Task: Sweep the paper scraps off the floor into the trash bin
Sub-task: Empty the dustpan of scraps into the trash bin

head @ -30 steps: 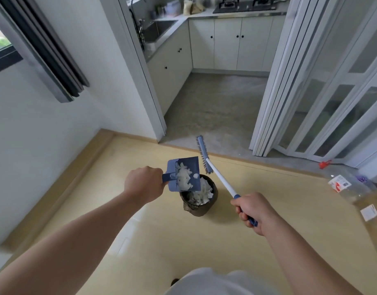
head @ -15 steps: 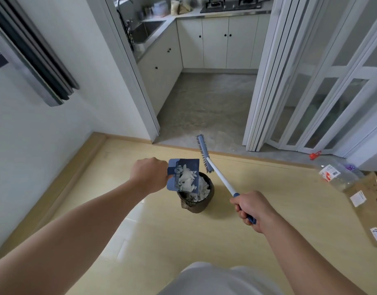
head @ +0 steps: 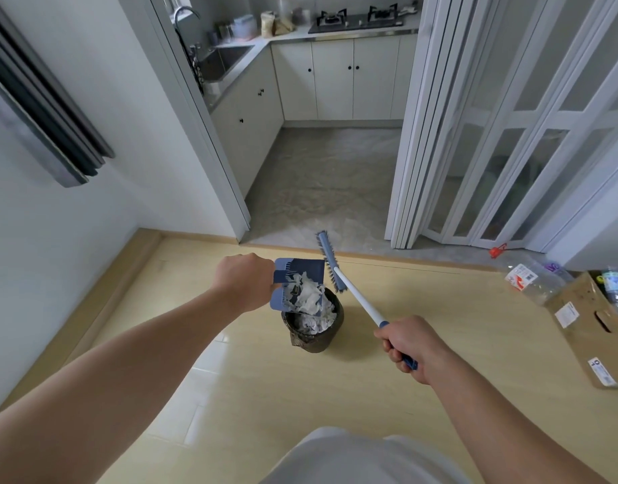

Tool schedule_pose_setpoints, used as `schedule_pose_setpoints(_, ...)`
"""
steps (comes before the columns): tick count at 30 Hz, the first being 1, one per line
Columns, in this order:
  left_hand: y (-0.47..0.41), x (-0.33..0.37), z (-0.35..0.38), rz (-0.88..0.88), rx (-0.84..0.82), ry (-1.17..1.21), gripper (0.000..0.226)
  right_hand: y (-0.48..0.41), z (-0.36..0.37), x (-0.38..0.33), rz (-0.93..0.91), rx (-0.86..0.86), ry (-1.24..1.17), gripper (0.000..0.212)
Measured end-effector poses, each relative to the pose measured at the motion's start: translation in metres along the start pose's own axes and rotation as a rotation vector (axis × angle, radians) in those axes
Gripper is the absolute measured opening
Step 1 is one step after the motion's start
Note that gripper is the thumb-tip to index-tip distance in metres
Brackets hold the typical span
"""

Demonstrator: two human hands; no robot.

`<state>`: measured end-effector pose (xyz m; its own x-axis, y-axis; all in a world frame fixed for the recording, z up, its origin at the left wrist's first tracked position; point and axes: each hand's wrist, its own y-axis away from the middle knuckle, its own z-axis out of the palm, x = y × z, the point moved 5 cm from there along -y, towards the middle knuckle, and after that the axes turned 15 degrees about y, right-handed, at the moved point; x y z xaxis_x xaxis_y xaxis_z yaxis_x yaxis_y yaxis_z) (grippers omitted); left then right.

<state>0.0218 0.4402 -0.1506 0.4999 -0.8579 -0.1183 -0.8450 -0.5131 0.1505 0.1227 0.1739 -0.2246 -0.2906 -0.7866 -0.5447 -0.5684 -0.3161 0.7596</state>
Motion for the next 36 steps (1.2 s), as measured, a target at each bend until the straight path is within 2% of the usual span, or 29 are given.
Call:
schedule_pose_setpoints(12, 0.008, -0.002, 0.008, 0.038, -0.017, -0.033, 0.034, 0.003, 0.0, 0.004, 0.007, 0.025, 0.005, 0.007)
schedule_pose_setpoints(17, 0.012, 0.006, 0.023, 0.086, -0.07, -0.113, 0.022, 0.002, 0.001, 0.004, 0.0, 0.022, 0.007, 0.008)
schedule_pose_setpoints(29, 0.012, 0.006, 0.027, 0.08, -0.082, -0.063, 0.03, 0.003, 0.003, 0.001, 0.004, 0.014, 0.005, 0.009)
schedule_pose_setpoints(36, 0.009, 0.01, 0.03, 0.107, -0.089, -0.103, 0.018, 0.001, 0.004, 0.0, 0.006, 0.023, 0.008, 0.01)
